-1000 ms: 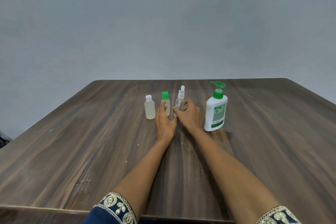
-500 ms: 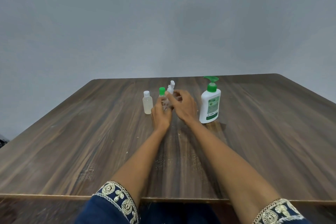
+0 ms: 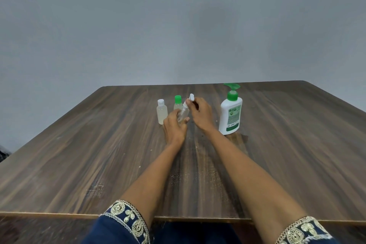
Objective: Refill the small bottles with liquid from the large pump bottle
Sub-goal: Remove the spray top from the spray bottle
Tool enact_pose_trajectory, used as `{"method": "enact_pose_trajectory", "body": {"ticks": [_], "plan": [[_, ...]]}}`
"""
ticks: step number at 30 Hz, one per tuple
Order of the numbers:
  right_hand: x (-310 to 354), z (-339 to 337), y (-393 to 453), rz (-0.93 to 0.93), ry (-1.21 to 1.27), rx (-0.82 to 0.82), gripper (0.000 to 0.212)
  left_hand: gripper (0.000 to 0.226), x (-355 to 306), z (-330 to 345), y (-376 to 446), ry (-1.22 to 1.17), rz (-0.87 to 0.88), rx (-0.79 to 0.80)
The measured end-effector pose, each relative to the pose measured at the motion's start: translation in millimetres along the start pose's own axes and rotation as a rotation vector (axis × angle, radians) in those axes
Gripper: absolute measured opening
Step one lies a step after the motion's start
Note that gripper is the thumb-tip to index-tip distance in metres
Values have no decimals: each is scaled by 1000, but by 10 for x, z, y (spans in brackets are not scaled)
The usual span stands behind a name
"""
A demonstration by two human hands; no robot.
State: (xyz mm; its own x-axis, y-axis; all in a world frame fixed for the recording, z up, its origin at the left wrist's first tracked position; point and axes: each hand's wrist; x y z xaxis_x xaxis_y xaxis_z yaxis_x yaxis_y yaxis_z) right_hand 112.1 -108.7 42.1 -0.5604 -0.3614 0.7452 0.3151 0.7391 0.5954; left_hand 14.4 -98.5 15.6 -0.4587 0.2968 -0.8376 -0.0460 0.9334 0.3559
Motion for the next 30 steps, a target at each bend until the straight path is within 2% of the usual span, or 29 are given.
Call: {"method": "enact_pose_trajectory", "body": {"ticks": [7, 14, 19, 21, 26, 30], "plan": [[-35, 12, 25, 3, 17, 15, 26, 40, 13, -7, 3, 26, 13, 14], [-45, -37, 25, -35, 71, -28, 17, 43, 34, -45, 96, -38, 9, 175], [-70, -34, 24, -64, 78, -26, 18, 47, 57, -103, 184, -240, -178, 369], [-79, -33, 19, -73, 91, -13, 20, 47, 81, -133, 212, -298, -200, 441], [-47, -64, -7, -48, 195, 19, 13, 32, 70, -315, 244, -452, -258, 741], [-30, -30, 38, -4, 292, 55, 18, 27, 114, -387, 301, -631, -335, 932]]}}
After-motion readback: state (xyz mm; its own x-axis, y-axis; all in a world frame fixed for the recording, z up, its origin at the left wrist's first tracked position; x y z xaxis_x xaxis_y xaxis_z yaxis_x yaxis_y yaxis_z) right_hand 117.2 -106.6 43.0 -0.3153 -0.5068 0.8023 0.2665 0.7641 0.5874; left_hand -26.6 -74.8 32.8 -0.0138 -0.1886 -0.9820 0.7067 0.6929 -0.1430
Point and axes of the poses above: each hand's wrist, its own y-axis towards the middle knuckle, its own z-axis out of the palm, x = y × z, and after that the axes turned 10 degrees about -z, right-handed
